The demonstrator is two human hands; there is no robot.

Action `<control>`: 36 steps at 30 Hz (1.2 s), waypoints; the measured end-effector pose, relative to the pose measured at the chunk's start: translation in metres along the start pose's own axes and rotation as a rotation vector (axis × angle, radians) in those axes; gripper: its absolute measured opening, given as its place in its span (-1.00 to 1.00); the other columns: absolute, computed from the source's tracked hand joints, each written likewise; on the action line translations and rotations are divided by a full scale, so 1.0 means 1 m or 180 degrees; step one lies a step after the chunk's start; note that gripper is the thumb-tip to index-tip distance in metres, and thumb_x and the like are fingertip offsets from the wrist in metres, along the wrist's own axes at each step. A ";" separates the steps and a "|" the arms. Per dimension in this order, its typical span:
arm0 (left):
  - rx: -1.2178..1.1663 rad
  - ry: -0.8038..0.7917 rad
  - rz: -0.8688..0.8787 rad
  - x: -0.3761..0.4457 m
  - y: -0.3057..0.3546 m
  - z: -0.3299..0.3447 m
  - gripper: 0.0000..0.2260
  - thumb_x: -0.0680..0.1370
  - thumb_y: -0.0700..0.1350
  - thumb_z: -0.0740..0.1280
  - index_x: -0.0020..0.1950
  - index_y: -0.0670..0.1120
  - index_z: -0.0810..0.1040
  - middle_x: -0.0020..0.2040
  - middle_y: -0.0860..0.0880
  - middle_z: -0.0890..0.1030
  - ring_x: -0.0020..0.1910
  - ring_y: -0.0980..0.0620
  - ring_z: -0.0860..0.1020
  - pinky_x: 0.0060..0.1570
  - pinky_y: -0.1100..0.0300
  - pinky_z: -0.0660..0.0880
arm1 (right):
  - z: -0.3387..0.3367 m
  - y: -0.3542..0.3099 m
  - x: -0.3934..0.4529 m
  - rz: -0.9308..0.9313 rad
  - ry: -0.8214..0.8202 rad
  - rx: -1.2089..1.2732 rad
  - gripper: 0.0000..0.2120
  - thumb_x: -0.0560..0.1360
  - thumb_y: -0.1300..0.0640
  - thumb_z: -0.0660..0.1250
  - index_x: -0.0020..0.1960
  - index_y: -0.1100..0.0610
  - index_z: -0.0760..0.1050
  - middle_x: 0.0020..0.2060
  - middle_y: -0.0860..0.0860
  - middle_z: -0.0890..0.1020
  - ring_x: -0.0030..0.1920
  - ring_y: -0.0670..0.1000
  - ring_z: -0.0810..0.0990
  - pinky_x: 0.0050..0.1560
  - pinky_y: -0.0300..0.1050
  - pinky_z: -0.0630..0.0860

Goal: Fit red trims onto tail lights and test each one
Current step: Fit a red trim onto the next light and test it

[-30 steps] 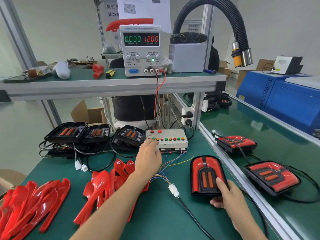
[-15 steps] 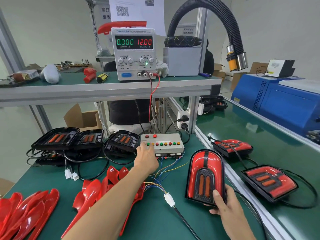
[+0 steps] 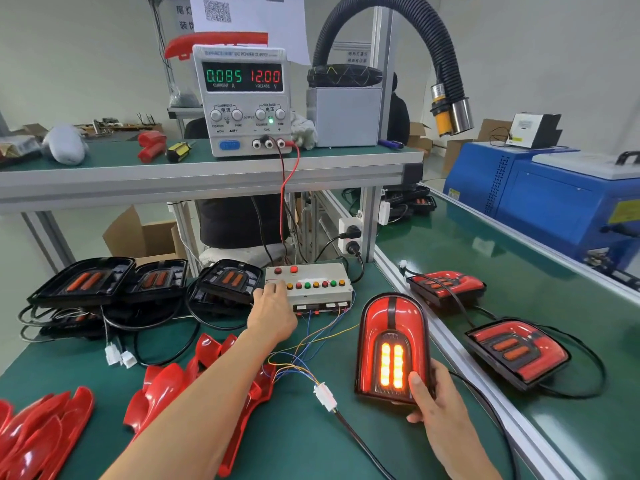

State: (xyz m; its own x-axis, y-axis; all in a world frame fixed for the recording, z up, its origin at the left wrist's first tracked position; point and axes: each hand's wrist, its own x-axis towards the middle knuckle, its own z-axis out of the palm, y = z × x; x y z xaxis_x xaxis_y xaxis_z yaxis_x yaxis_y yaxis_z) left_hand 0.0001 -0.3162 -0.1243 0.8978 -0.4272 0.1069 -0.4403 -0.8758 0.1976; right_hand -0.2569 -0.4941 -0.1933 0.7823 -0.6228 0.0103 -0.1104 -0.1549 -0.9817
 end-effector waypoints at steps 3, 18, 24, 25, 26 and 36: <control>0.0054 0.0082 0.0055 -0.001 0.001 0.000 -0.53 0.60 -0.16 0.22 0.50 -0.19 0.25 0.45 -0.18 0.34 0.40 -0.17 0.33 0.41 0.03 0.21 | 0.000 0.000 -0.001 -0.0014 -0.0056 0.0016 -0.66 0.62 -0.08 0.28 0.37 -0.13 0.36 0.11 -0.10 0.64 -0.12 -0.17 0.65 -0.24 -0.22 0.60; 0.0364 0.0012 0.0084 0.002 0.003 0.003 -0.46 0.58 -0.12 0.26 0.55 -0.04 0.21 0.41 -0.17 0.30 0.31 -0.21 0.34 0.34 0.02 0.30 | -0.001 -0.002 -0.002 -0.0002 0.0031 -0.0081 -0.70 0.64 -0.09 0.25 0.36 -0.16 0.37 0.08 -0.11 0.66 -0.34 -0.14 0.61 -0.24 -0.25 0.58; 0.0274 -0.0008 -0.0060 0.004 0.007 0.003 -0.51 0.63 -0.11 0.22 0.56 -0.01 0.24 0.47 -0.16 0.23 0.33 -0.25 0.30 0.30 0.00 0.36 | 0.000 -0.003 -0.003 0.0009 0.0065 -0.0021 -0.77 0.65 -0.02 0.27 0.29 -0.22 0.40 0.04 -0.13 0.67 -0.37 -0.13 0.58 -0.27 -0.27 0.56; 0.0234 -0.0034 -0.0085 0.005 0.007 0.002 -0.51 0.63 -0.11 0.22 0.57 -0.01 0.25 0.47 -0.16 0.23 0.35 -0.25 0.29 0.32 -0.01 0.35 | 0.000 -0.004 -0.003 0.0017 0.0086 -0.0018 -0.77 0.65 -0.01 0.28 0.26 -0.24 0.41 0.01 -0.15 0.67 -0.38 -0.12 0.58 -0.29 -0.30 0.55; 0.0195 -0.0063 -0.0110 0.005 0.008 0.000 -0.51 0.63 -0.11 0.23 0.57 0.00 0.26 0.47 -0.16 0.22 0.36 -0.26 0.28 0.33 -0.02 0.35 | 0.000 -0.004 -0.003 0.0021 0.0094 -0.0019 -0.78 0.65 -0.01 0.28 0.25 -0.25 0.41 0.00 -0.16 0.67 -0.39 -0.11 0.58 -0.29 -0.31 0.55; -0.0037 -0.0166 -0.0310 0.006 0.012 -0.004 -0.51 0.62 -0.13 0.23 0.56 0.01 0.26 0.43 -0.22 0.24 0.41 -0.24 0.22 0.30 -0.07 0.41 | -0.001 -0.005 -0.004 0.0057 0.0017 -0.0125 -0.72 0.66 -0.06 0.25 0.36 -0.17 0.38 0.08 -0.12 0.66 -0.39 -0.15 0.57 -0.26 -0.31 0.55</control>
State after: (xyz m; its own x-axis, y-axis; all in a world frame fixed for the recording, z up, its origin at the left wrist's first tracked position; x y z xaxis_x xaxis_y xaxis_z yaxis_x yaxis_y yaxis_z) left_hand 0.0001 -0.3284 -0.1177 0.9355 -0.3515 0.0358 -0.3507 -0.9113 0.2158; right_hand -0.2599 -0.4915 -0.1881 0.7767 -0.6299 -0.0060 -0.1483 -0.1737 -0.9736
